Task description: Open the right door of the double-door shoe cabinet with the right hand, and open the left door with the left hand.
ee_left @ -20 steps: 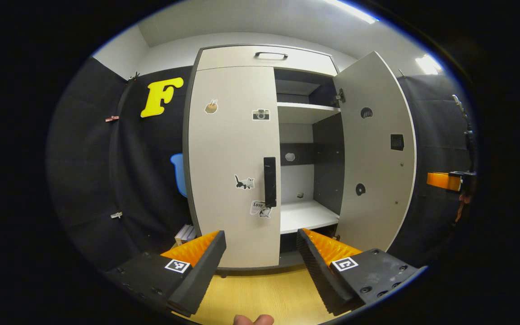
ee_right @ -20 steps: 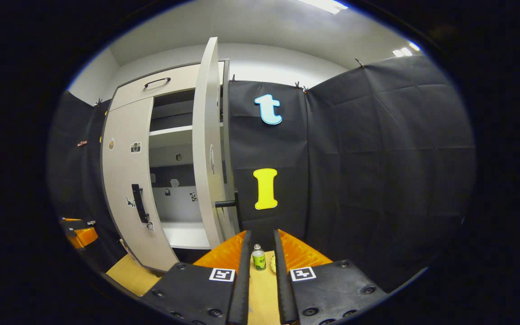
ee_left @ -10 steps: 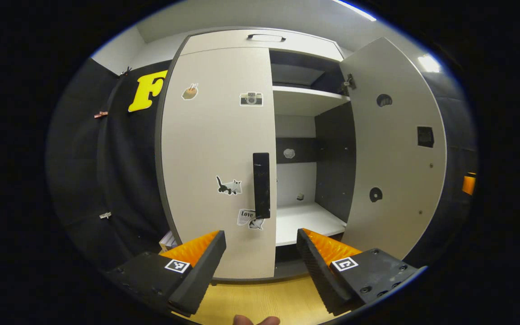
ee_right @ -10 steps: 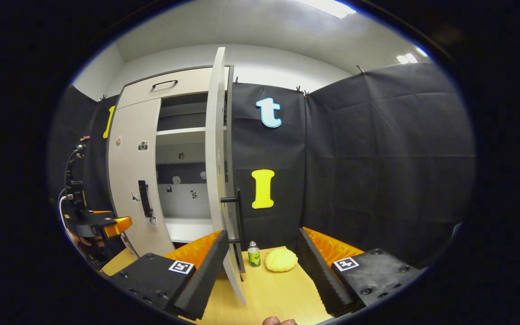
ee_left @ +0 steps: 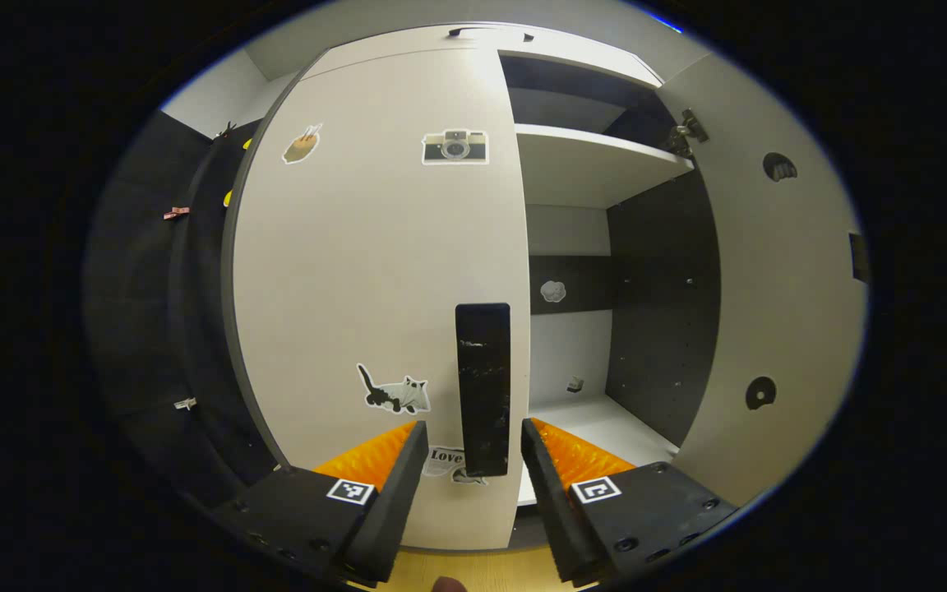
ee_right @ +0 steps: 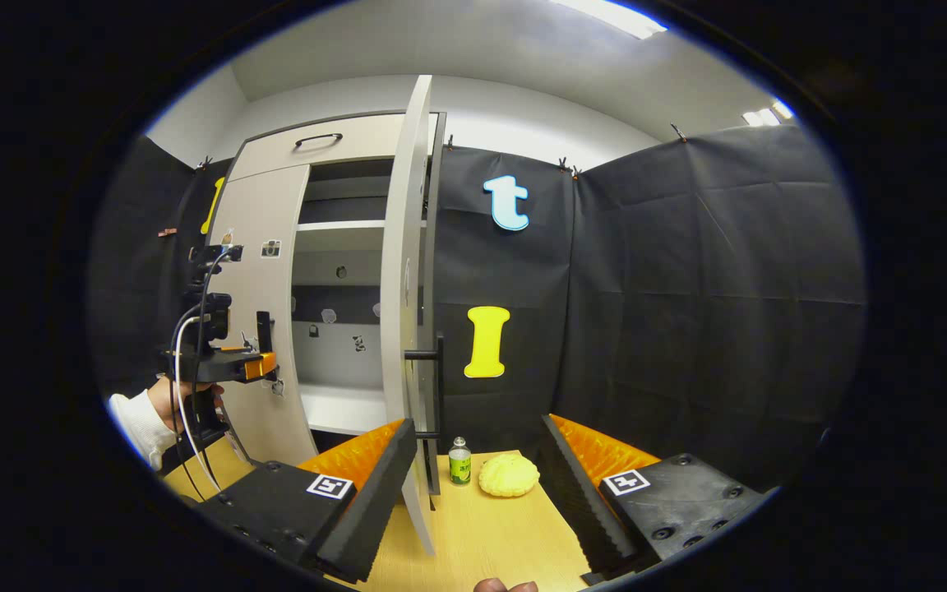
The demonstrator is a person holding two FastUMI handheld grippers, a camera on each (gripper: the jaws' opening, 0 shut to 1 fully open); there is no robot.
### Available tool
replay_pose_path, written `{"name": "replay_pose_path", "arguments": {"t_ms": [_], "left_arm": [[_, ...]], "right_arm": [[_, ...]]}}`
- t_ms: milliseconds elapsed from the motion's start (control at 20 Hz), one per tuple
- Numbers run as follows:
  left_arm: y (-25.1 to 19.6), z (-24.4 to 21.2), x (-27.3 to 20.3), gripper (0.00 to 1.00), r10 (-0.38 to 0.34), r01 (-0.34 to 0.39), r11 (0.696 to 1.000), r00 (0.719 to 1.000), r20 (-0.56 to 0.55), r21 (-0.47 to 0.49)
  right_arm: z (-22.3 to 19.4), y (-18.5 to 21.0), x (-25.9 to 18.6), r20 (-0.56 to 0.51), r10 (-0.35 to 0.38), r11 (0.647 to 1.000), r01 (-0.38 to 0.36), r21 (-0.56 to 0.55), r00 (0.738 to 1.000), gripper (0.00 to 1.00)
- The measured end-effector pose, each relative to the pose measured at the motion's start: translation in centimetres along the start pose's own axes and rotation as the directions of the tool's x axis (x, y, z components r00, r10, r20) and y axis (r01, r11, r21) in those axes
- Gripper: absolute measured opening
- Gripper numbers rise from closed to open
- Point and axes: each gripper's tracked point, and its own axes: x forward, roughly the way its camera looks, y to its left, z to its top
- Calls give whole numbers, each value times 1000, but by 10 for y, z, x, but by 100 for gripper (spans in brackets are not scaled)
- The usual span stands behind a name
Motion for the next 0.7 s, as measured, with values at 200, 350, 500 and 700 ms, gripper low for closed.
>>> {"name": "replay_pose_path", "arguments": {"t_ms": [200,350,500,700], "left_arm": [[-2,7,19,64,21,-21,1000,1000,23,15],[-6,10,25,59,26,-25,1000,999,33,-6],[-7,9,25,46,35,-33,999,998,43,-35],[-4,6,24,34,19,-16,997,999,33,-74]], "right_arm": [[-3,-14,10,-12,-9,1000,10,21,1000,94],[-5,-20,13,-20,-13,1000,14,26,1000,94],[-9,-22,17,-32,-7,1000,8,28,999,94],[-9,-20,18,-33,1,1000,0,20,999,94]]}}
